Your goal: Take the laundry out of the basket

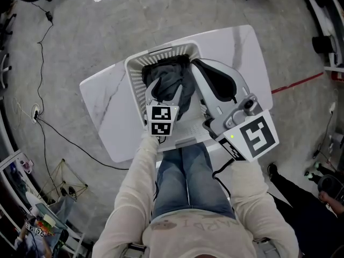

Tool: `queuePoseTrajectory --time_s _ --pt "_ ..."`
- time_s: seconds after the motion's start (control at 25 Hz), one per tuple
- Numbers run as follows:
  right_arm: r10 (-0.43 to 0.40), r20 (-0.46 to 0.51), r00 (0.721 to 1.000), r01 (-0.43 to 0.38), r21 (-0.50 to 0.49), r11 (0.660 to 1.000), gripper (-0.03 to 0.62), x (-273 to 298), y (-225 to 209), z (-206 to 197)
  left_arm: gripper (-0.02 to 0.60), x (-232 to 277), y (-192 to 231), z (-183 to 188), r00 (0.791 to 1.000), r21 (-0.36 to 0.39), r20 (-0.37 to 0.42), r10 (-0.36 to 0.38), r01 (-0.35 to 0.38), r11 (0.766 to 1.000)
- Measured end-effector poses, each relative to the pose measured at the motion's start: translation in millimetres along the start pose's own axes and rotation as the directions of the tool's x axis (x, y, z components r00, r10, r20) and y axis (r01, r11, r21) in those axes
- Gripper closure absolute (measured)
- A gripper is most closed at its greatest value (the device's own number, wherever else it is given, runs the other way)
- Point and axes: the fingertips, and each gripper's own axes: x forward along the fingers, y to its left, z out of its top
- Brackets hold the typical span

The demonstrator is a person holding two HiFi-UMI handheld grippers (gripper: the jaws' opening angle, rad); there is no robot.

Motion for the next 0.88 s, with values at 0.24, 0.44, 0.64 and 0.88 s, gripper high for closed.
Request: queuePoseTrajectory --time_s 0.24,0.44,0.64,0.88 --pt "0.009 -0.004 1.0 -0.009 -0.001 1.0 0.566 -6 -2 -3 0.265 6 1 -32 0.997 -0.058 -0.026 0.072 -0.074 0.996" --pt "0.019 -0.01 1.0 -0.019 0.0 1.0 0.566 -5 -4 -7 0.208 19 9 -49 0.993 -0.124 -0.044 0.111 -0.115 0.986" --pt "0.016 -0.001 1.0 -0.016 -0.004 1.0 0.565 -8 -7 -8 0.161 30 10 -67 0.994 -0.198 -0.063 0.088 -0.099 0.975" --pt "-0.017 -0.007 1.0 0.016 -0.015 1.0 0.565 -17 -20 -13 0.159 39 8 -71 0.993 -0.168 -0.043 0.108 -0.114 0.979"
